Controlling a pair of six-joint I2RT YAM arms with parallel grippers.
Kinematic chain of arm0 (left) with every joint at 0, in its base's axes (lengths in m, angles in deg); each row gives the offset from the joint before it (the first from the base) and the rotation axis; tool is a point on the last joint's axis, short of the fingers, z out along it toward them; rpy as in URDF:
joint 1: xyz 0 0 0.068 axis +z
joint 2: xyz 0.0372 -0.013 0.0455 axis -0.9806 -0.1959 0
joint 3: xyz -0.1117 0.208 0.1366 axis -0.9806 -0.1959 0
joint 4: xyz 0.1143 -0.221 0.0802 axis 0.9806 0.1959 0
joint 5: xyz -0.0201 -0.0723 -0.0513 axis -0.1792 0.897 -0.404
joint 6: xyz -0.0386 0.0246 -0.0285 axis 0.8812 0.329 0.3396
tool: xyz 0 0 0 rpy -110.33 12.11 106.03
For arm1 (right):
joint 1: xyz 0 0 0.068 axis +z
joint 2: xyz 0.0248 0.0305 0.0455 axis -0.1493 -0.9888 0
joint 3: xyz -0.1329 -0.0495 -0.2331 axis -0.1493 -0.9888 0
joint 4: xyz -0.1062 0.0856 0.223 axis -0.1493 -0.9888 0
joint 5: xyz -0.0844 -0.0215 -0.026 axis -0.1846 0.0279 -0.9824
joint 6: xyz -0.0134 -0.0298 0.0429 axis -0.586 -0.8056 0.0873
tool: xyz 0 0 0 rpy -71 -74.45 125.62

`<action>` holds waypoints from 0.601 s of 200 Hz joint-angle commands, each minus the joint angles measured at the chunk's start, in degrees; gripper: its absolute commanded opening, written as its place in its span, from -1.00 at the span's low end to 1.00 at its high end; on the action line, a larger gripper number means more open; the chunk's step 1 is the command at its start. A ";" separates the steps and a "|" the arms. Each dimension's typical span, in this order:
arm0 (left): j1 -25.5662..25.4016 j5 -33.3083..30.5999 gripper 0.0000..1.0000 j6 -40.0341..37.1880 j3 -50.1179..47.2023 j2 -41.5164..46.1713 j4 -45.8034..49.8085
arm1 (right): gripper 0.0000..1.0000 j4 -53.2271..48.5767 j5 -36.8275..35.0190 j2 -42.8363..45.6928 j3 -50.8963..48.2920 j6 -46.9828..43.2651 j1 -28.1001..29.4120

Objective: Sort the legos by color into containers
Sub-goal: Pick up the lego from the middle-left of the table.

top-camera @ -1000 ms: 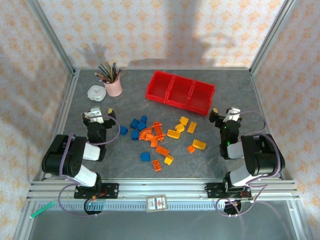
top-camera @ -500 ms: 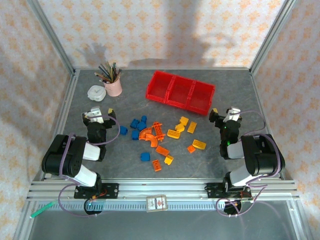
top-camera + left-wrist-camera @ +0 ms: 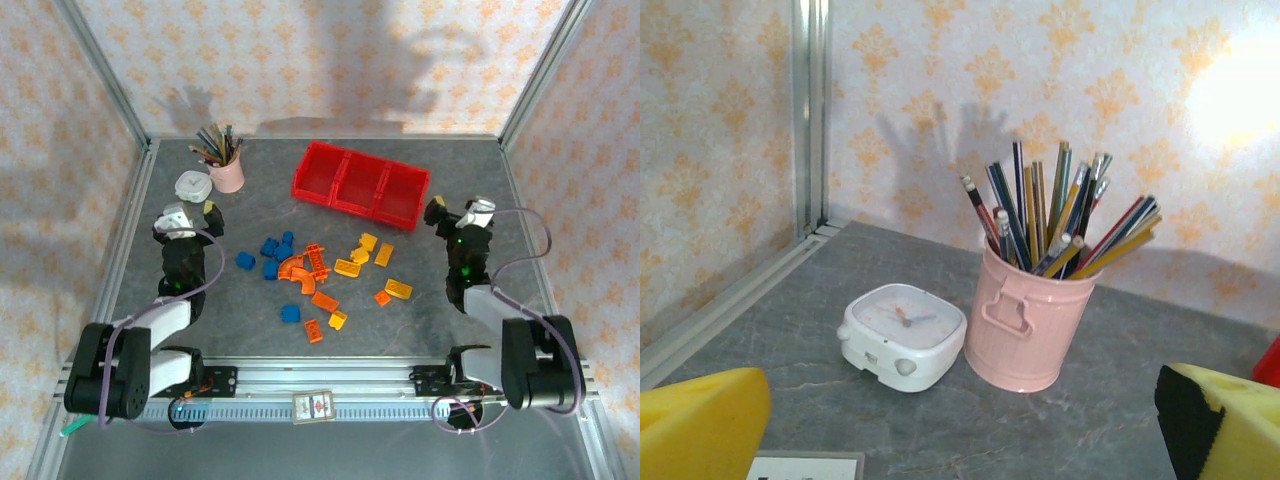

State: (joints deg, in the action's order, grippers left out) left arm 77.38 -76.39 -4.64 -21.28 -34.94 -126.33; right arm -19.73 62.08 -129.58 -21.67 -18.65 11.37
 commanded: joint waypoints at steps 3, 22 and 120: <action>0.57 -0.95 0.99 12.94 3.20 4.20 10.42 | 1.00 -16.73 -2.35 4.17 3.42 16.01 -0.41; 0.71 -1.00 0.99 21.11 4.40 5.55 17.23 | 1.00 -20.36 4.31 4.15 4.12 19.13 -0.41; -3.33 8.79 0.98 35.61 17.53 5.93 57.43 | 0.99 -38.38 11.19 1.94 12.92 19.60 9.56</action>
State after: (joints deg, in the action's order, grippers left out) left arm 76.99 -70.05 28.47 -9.26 -29.30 -86.85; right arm -51.68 71.61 -126.65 -12.47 1.22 17.51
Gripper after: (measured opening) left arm 0.993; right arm 0.997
